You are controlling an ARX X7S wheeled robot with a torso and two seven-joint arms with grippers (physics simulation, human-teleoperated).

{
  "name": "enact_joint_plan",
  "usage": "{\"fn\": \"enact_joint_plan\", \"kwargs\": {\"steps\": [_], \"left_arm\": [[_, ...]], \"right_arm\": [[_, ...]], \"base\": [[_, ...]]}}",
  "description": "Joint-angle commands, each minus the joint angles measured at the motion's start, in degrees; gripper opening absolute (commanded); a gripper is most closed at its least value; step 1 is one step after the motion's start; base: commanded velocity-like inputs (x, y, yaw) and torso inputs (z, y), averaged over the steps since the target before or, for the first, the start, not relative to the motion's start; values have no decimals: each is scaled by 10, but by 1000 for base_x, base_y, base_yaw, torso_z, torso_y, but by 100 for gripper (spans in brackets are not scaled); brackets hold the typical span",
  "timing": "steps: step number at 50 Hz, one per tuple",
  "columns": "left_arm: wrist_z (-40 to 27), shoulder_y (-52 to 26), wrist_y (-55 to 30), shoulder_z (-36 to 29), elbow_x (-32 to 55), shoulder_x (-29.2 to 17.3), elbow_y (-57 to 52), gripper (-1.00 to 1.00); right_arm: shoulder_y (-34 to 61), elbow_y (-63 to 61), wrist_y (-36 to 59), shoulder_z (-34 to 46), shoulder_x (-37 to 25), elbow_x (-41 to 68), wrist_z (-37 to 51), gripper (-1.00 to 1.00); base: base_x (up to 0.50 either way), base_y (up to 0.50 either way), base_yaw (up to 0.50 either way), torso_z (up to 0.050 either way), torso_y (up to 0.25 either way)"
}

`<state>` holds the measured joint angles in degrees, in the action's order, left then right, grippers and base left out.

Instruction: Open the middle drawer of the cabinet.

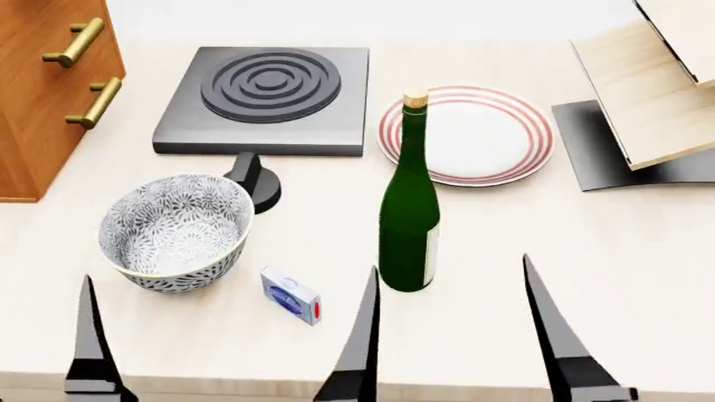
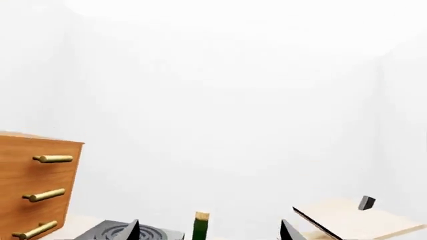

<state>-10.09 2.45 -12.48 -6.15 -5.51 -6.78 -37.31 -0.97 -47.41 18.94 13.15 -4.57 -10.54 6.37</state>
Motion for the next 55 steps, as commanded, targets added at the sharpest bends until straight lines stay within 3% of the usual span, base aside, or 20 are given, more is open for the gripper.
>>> {"fn": "enact_joint_plan", "kwargs": {"steps": [1,20,24,25,27,28,30,32,33,35,36,38,42,44,45,47,48,49,51,55], "left_arm": [[36,-20,-134,11,13,6,-208,100],[85,76,77,99,50,63,-227,100],[-259,-4,179,-50,233,-280,-227,100],[-198,82,116,36,156,-221,-227,100],[-300,12,205,-44,230,-323,-227,100],[-218,97,142,42,159,-239,-227,100],[-302,40,227,-32,218,-322,-227,100],[-199,113,163,67,146,-217,-227,100],[-285,67,240,-19,208,-303,-227,100],[-174,122,175,78,134,-188,-227,100],[-260,88,247,-8,202,-274,-227,100],[-107,127,180,93,111,-114,-227,100],[-210,124,254,16,188,-216,-227,100],[-126,136,198,97,115,-131,-227,100],[-212,130,257,22,186,-217,-227,100],[-73,132,193,104,99,-76,-227,100],[-159,135,241,39,176,-162,-227,100],[-73,131,191,106,94,-76,-227,100],[-168,139,249,38,177,-171,-227,100],[-101,145,210,102,106,-104,-227,100]], "right_arm": [[39,-126,51,29,45,-105,-50,100],[-45,-126,-161,85,46,-220,-28,100],[-60,-126,-182,79,46,-215,-32,100],[-62,-126,-187,80,46,-218,-34,100],[-63,-126,-191,84,46,-227,-35,100],[-63,-126,-193,87,46,-230,-35,100],[-62,-126,-195,91,46,-237,-34,100],[-62,-126,-197,94,46,-243,-33,100],[-62,-126,-199,94,46,-248,-33,100],[-61,-126,-200,94,46,-250,-32,100],[-62,-126,-203,94,46,-253,-32,100],[-62,-126,-205,93,46,-255,-32,100],[-63,-126,-214,92,46,-256,-32,100],[-64,-126,-220,89,46,-253,-31,100],[-64,-126,-222,88,46,-252,-30,100],[-65,-126,-226,87,46,-255,-28,100],[-66,-126,-229,86,46,-255,-27,100],[-67,-126,-231,85,46,-254,-26,100],[-69,-126,-237,82,46,-252,-25,100],[-72,-126,-240,80,46,-252,-26,100]], "base": [[0,0,0,0,0],[0,0,0,0,0],[0,0,0,0,0],[0,0,0,0,0],[0,0,0,0,0],[0,0,0,0,0],[0,0,0,0,0],[0,0,0,0,0],[0,0,0,0,0],[0,0,0,0,0],[0,0,0,0,0],[0,0,0,0,0],[30,0,0,0,0],[254,0,0,0,0],[383,0,0,0,0],[459,0,0,0,0],[500,0,0,0,0],[500,0,0,0,0],[500,0,0,0,0],[500,0,0,0,0]]}}
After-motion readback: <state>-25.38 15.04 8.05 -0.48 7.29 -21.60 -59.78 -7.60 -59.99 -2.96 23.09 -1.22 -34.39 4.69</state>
